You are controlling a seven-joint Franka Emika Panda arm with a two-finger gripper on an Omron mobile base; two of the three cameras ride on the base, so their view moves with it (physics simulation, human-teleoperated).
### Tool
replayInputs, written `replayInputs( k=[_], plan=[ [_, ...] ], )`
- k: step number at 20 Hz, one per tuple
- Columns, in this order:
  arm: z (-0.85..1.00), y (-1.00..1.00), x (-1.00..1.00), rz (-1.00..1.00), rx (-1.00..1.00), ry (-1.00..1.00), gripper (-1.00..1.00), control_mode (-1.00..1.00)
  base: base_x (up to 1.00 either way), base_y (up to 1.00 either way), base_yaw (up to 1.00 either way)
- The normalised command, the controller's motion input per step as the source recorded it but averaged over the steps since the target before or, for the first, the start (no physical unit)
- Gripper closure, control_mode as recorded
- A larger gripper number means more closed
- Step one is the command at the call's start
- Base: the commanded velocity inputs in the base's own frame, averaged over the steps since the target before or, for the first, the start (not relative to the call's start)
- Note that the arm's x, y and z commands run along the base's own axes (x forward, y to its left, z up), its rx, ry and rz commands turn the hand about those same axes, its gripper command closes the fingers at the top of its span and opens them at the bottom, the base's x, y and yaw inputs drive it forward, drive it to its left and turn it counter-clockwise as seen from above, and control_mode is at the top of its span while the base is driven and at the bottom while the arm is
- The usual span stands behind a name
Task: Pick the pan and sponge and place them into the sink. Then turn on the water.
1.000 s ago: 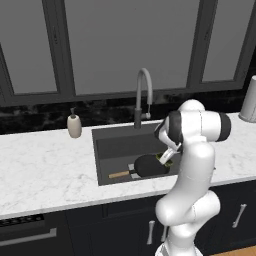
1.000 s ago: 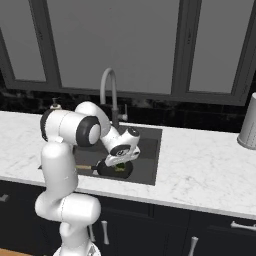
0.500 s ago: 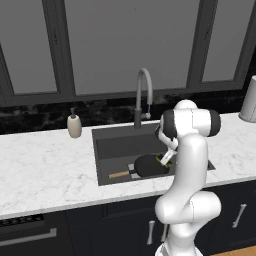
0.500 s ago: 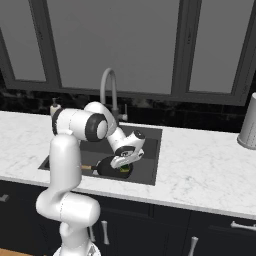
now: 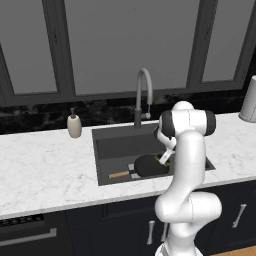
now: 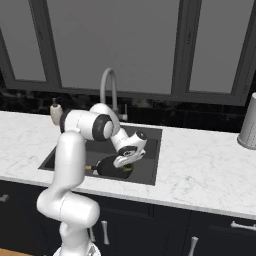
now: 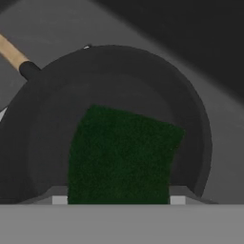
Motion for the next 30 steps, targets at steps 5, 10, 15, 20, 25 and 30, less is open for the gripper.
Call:
replayInputs(
  k=[5, 10, 15, 20, 25, 30],
  plan=[
    [0.02, -0.07, 0.03, 0.0, 0.02, -0.02, -1.0, -1.0, 0.0, 0.0, 0.0],
    [0.22, 0.0, -0.09, 0.0, 0.0, -0.11, -1.0, -1.0, 0.0, 0.0, 0.0],
    [0.75, 0.0, -0.39, 0.0, 0.05, -0.17, -1.0, -1.0, 0.0, 0.0, 0.0],
    [0.95, 0.0, -0.49, 0.0, 0.11, -0.2, -1.0, -1.0, 0.0, 0.0, 0.0],
    [1.0, 0.0, -0.47, 0.0, 0.14, -0.17, -1.0, -1.0, 0.0, 0.0, 0.0],
    [1.0, 0.06, -0.39, 0.0, 0.17, -0.12, -1.0, -1.0, 0.0, 0.0, 0.0]
  ],
)
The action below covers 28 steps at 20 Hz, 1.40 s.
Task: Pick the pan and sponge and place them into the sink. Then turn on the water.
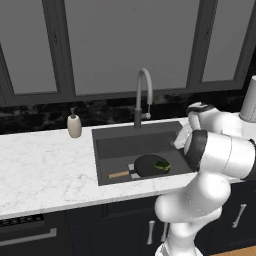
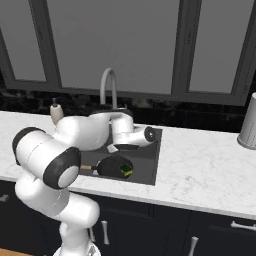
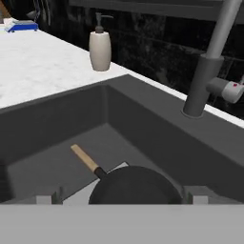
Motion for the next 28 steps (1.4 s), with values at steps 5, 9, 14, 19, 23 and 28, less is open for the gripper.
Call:
replayInputs(
  k=[5, 9, 14, 19, 23, 28],
  plan=[
    [0.97, 0.06, -0.24, 0.0, 0.19, -0.15, -1.0, -1.0, 0.0, 0.0, 0.0],
    [0.59, 0.02, -0.02, 0.0, 0.21, -0.17, -1.0, -1.0, 0.0, 0.0, 0.0],
    [0.36, 0.08, -0.02, -0.01, 0.31, -0.19, -1.0, -1.0, 0.0, 0.0, 0.0],
    [0.13, 0.08, 0.02, 0.0, 0.29, -0.09, -1.0, -1.0, 0.0, 0.0, 0.0],
    [0.0, 0.17, 0.25, 0.0, 0.16, 0.0, -1.0, -1.0, 0.0, 0.0, 0.0],
    [0.0, 0.03, 0.43, 0.0, 0.0, 0.0, -1.0, -1.0, 0.0, 0.0, 0.0]
  ],
)
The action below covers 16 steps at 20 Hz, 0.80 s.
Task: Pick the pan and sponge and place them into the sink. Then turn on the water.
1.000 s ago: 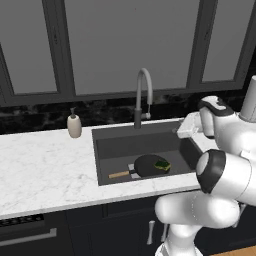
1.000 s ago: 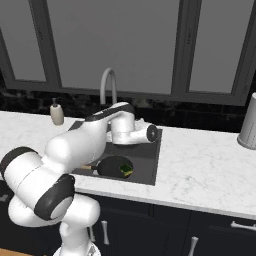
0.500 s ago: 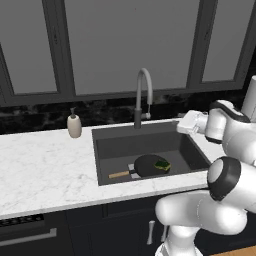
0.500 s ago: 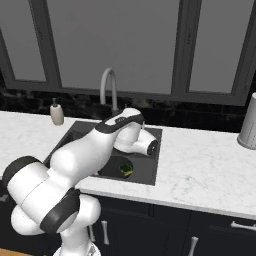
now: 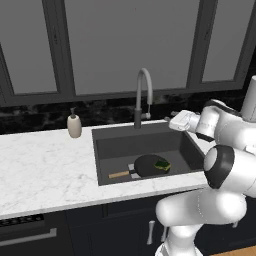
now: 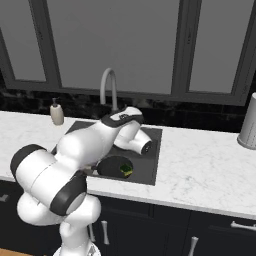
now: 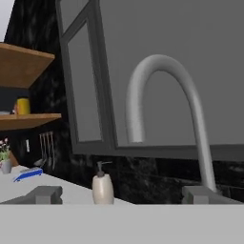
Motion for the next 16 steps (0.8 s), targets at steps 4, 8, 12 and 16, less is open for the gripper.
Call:
replayInputs(
  k=[4, 8, 12, 16],
  plan=[
    [0.0, 0.0, 0.41, -0.01, -0.01, 0.0, -1.0, -1.0, 0.0, 0.0, 0.0],
    [0.0, 0.0, 0.28, -0.04, -0.03, 0.0, -1.0, -1.0, 0.0, 0.0, 0.0],
    [0.0, 0.0, 0.28, -0.05, -0.04, 0.0, -1.0, -1.0, 0.0, 0.0, 0.0],
    [-0.01, 0.0, 0.26, -0.05, -0.04, 0.0, -1.0, -1.0, 0.0, 0.0, 0.0]
  ],
)
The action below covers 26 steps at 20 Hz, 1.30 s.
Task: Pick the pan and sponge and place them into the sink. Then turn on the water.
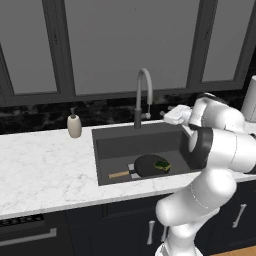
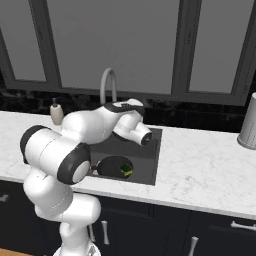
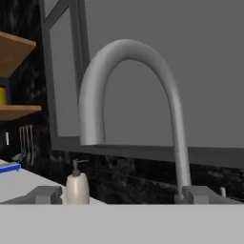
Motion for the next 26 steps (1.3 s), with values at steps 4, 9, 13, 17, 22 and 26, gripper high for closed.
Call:
replayInputs(
  k=[4, 9, 13, 17, 22, 26],
  plan=[
    [-0.1, 0.0, 0.24, -0.03, -0.04, 0.0, -1.0, -1.0, 0.0, 0.0, 0.0],
    [-0.15, 0.0, 0.25, 0.0, -0.01, 0.0, -1.0, -1.0, 0.0, 0.0, 0.0],
    [-0.16, 0.0, 0.28, 0.0, 0.0, -0.01, -1.0, -1.0, 0.0, 0.0, 0.0],
    [-0.24, 0.0, 0.29, 0.0, 0.0, -0.02, -1.0, -1.0, 0.0, 0.0, 0.0],
    [-0.22, 0.0, 0.35, 0.0, 0.0, -0.01, -1.0, -1.0, 0.0, 0.0, 0.0],
    [-0.1, 0.0, 0.42, 0.02, 0.0, 0.0, -1.0, -1.0, 0.0, 0.0, 0.0]
  ],
)
